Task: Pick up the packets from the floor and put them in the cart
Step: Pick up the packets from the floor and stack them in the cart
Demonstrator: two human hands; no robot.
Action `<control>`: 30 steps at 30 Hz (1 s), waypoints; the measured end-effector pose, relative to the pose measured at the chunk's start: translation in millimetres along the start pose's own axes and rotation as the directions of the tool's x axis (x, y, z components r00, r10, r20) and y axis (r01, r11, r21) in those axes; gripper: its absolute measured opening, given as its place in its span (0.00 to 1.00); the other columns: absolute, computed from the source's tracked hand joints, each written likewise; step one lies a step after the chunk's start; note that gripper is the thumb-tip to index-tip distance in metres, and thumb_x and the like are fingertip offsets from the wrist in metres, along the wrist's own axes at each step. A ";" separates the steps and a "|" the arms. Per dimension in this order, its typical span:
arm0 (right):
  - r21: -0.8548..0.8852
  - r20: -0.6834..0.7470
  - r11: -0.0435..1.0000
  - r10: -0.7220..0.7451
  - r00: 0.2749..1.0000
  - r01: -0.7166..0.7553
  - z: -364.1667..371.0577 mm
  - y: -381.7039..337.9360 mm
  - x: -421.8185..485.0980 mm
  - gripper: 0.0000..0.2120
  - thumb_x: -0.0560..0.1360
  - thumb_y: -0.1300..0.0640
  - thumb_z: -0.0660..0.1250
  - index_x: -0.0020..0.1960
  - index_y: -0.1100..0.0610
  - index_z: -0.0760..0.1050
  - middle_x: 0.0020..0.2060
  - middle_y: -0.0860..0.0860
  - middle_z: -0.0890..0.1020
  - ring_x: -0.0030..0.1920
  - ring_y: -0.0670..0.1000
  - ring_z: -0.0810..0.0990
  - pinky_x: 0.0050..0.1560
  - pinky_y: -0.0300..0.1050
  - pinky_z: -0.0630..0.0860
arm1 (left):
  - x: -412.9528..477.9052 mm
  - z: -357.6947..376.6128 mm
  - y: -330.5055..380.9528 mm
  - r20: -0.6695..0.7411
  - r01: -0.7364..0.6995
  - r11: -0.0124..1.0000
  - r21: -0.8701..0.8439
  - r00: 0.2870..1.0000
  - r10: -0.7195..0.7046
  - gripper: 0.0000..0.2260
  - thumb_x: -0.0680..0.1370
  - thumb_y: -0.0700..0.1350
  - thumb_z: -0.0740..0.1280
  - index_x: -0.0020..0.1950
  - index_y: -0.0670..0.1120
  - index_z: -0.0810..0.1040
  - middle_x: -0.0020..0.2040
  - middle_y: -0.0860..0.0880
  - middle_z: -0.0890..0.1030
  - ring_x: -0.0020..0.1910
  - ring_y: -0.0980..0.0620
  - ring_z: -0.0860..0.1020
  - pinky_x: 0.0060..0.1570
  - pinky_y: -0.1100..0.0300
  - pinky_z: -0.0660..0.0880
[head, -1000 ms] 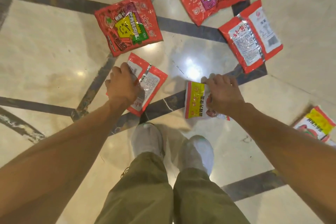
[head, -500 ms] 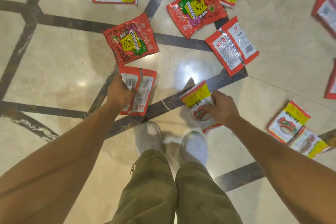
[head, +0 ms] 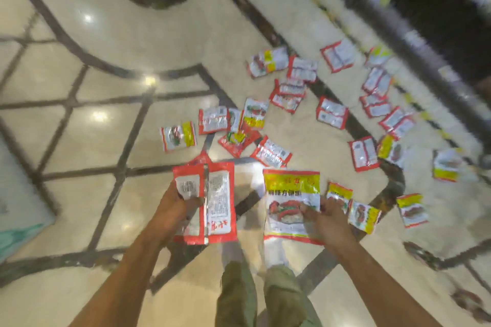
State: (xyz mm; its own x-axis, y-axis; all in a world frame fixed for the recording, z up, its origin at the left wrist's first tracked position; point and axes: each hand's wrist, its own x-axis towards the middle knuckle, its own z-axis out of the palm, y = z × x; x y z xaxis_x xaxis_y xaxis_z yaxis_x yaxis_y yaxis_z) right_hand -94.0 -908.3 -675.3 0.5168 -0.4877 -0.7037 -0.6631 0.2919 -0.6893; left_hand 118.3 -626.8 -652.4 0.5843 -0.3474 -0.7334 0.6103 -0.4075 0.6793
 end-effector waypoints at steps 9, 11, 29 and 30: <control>0.188 -0.197 0.942 -0.241 0.950 0.277 -96.6 -175.5 -223.2 0.09 0.79 0.70 0.68 0.58 0.65 0.81 0.47 0.56 0.89 0.45 0.56 0.90 0.44 0.45 0.84 | -183.1 69.0 207.4 0.193 -0.232 0.969 0.090 0.958 0.211 0.19 0.75 0.33 0.76 0.64 0.44 0.78 0.54 0.45 0.88 0.52 0.39 0.87 0.47 0.48 0.85; 0.207 -0.277 0.923 -0.262 0.924 0.324 -124.7 -189.4 -262.1 0.10 0.79 0.68 0.70 0.59 0.64 0.82 0.51 0.58 0.89 0.50 0.61 0.89 0.51 0.54 0.85 | -217.0 94.3 235.7 0.234 -0.269 0.960 0.082 0.941 0.244 0.19 0.75 0.34 0.77 0.64 0.43 0.78 0.55 0.44 0.88 0.52 0.39 0.87 0.52 0.43 0.84; 0.181 -0.772 0.773 -0.271 0.575 0.608 -423.6 -25.9 -587.6 0.09 0.78 0.69 0.71 0.56 0.59 0.82 0.45 0.49 0.88 0.40 0.43 0.87 0.44 0.41 0.83 | -510.2 440.1 188.2 0.599 -0.630 0.776 0.042 0.637 0.485 0.16 0.75 0.35 0.76 0.62 0.44 0.80 0.55 0.44 0.88 0.55 0.38 0.86 0.57 0.41 0.83; 0.191 -0.785 0.768 -0.255 0.565 0.611 -437.3 -14.0 -603.9 0.09 0.78 0.68 0.72 0.56 0.58 0.82 0.46 0.49 0.88 0.41 0.44 0.87 0.45 0.42 0.84 | -523.1 457.6 181.9 0.611 -0.636 0.770 0.050 0.629 0.481 0.17 0.75 0.36 0.77 0.62 0.45 0.81 0.55 0.44 0.88 0.55 0.38 0.86 0.59 0.38 0.82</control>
State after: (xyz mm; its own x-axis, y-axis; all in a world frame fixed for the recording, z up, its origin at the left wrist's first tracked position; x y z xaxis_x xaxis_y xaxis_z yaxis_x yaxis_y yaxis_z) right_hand -633.7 -977.7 -165.3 0.0359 -0.9956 -0.0869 -0.0897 0.0834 -0.9925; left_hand -321.2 -905.6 -157.2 0.3344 -0.9303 -0.1507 0.0713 -0.1345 0.9883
